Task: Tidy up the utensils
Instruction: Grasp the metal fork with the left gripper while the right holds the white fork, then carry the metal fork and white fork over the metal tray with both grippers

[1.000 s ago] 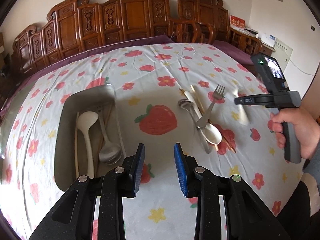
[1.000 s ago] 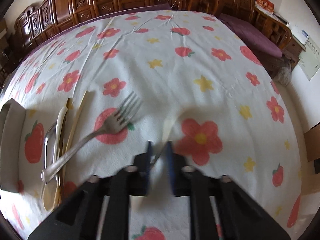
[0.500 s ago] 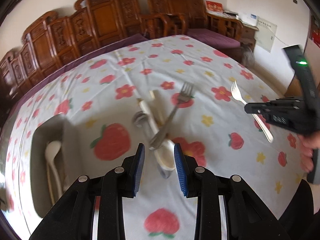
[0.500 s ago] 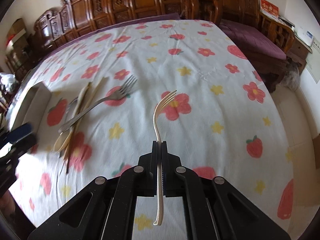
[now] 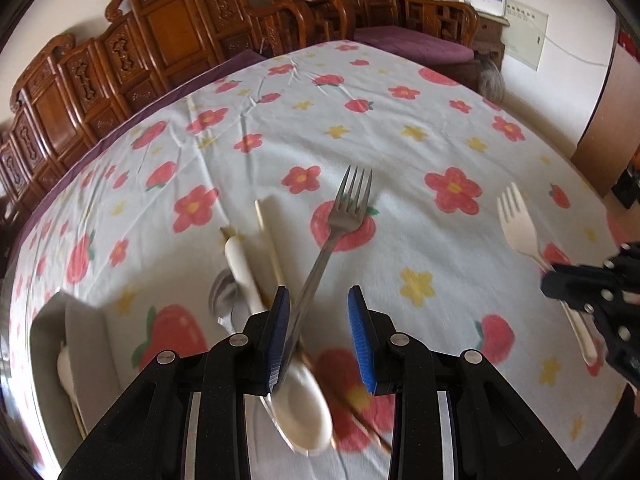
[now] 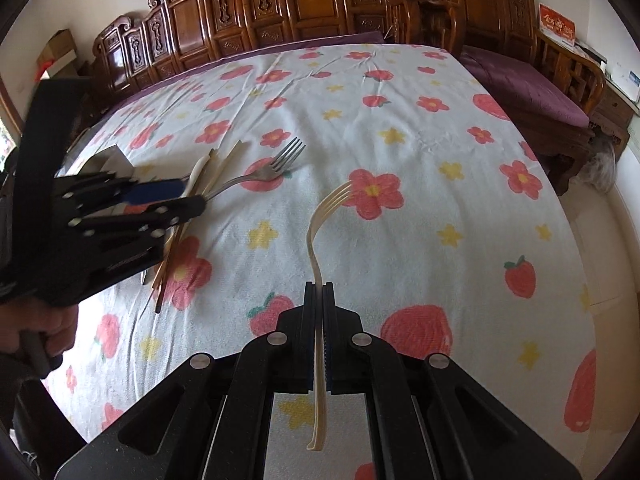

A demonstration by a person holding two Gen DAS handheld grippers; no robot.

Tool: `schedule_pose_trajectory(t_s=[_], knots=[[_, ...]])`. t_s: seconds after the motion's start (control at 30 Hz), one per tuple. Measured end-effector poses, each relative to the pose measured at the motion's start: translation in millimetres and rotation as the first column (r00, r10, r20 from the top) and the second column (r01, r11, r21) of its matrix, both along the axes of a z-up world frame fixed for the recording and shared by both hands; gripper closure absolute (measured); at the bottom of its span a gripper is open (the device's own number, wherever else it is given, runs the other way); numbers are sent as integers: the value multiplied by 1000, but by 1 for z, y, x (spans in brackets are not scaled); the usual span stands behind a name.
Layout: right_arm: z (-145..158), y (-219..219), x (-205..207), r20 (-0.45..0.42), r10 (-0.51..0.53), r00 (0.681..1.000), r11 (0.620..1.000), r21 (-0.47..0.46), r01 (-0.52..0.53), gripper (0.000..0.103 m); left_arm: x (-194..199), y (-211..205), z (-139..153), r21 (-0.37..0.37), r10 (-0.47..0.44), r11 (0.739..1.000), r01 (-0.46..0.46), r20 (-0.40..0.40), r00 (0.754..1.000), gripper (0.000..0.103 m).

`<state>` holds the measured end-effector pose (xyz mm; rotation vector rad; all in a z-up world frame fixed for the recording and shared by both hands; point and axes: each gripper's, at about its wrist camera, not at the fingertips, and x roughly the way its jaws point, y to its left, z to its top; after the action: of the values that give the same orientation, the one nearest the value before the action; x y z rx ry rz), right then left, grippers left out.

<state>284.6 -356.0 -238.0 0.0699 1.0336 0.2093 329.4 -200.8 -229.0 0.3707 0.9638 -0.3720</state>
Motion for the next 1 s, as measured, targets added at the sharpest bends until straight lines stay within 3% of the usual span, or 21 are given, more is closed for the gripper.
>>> schedule_pose_trajectory(t_s=[0.7,0.8,1.0], knots=[[3,-15,2,11,-14,1000,999,33,13,99,38,-14,-22,45,-10,999,13,-69,998,74],[4,-16,3,13,-15,1000,999,36,14,99,40,-13,-22,18,-11,1000,13,-95,995,90],[9,-12,1,23,0,1000,999,32,0,99,36,-14,-20,18,11,1000,-9,-121,993,96]])
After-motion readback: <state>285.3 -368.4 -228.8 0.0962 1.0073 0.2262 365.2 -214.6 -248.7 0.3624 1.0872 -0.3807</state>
